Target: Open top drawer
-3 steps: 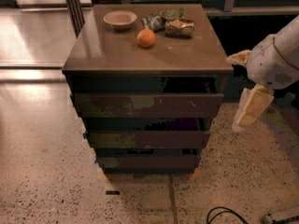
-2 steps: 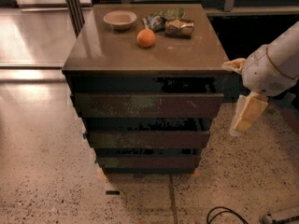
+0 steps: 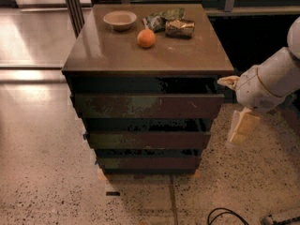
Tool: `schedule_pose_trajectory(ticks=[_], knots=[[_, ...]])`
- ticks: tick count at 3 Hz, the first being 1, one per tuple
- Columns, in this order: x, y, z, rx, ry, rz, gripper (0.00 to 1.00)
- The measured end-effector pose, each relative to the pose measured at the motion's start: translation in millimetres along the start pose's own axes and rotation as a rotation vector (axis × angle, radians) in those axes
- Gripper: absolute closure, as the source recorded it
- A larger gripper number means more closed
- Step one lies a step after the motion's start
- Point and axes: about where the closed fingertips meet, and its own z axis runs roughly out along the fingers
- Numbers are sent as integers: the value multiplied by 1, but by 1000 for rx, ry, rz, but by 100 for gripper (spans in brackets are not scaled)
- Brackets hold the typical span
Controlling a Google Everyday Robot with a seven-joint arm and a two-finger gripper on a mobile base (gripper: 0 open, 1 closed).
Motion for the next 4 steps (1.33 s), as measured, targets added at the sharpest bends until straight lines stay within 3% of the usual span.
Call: schedule_pose_trajectory(ticks=[2,3,4], knots=[[-4,-2,67,11,-82,-52,0],[-18,-16,103,65,-111,-101,0],[-18,-16,103,65,-111,-101,0]])
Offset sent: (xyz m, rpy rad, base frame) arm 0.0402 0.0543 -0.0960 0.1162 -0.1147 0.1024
